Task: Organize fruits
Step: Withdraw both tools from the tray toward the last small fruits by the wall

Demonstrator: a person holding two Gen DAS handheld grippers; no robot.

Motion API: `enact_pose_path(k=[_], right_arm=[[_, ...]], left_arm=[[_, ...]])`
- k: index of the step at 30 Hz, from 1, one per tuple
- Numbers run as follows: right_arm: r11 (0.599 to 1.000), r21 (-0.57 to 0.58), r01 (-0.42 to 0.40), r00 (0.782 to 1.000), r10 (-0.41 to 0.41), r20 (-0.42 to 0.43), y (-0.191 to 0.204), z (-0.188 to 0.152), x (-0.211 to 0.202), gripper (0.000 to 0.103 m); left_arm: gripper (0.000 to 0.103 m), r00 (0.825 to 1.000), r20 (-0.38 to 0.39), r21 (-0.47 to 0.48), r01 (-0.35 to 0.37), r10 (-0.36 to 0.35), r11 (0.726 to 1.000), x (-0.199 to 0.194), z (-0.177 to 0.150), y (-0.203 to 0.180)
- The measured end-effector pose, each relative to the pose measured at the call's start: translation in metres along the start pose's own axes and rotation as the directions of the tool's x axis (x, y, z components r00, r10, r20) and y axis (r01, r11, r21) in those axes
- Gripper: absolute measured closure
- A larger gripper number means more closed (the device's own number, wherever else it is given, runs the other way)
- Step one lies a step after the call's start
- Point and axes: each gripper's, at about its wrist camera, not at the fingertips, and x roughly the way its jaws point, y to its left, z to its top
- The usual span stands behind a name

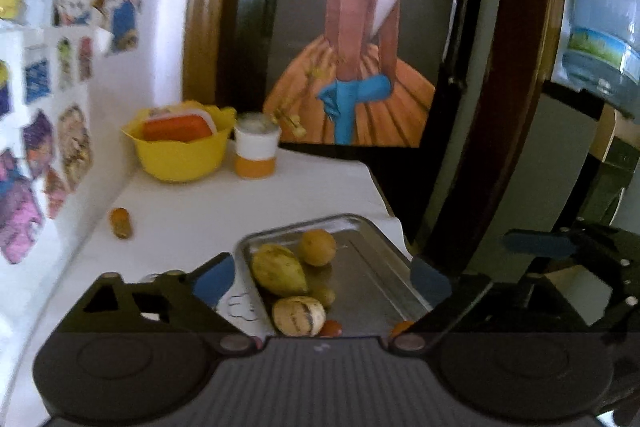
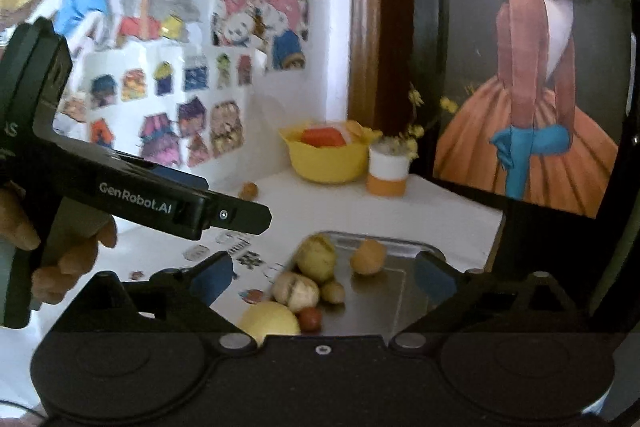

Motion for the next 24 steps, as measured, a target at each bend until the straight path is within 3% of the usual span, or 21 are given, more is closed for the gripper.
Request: enact_pose_path(k=[6,11,15,19,24], right_arm=[[1.0,-0.022,0.002,1.0,-0.002,-0.004,0.032,-0.001,-0.04,0.001],[1.0,-0.02,0.005,0.998,-0.006,-0.067,0.056,-0.014,-0.067,0.001],[1.0,0.012,-0.003,0.984,0.005,-0.175,0.069,-0.029,-0.076,0.001],[0.997,0.061,-0.045,0.952,0.061,-0.3,0.085,-0.038,-0.073,0.001],[0.996,-0.003,-0.091,0.936,0.085,-0.343,0.113,-0.035,-0.068,0.001]], left_arm=[[0.001,0.999,0.048,0.008,-0.015,0.014,1.0,-0.047,-0.015,0.007],[0.001,0.999,0.046,0.011,-0.002,0.001,1.0,-0.082,-0.036,0.012],[0.001,0.999,-0.034,0.009,0.008,-0.008,1.0,-0.095,-0.06,0.02],[0.001,0.991,-0.131,0.054,-0.031,0.038,0.998,-0.102,-0.079,0.028],[0.001,0.978,-0.175,0.104,-0.098,0.115,0.99,-0.114,-0.089,0.044]])
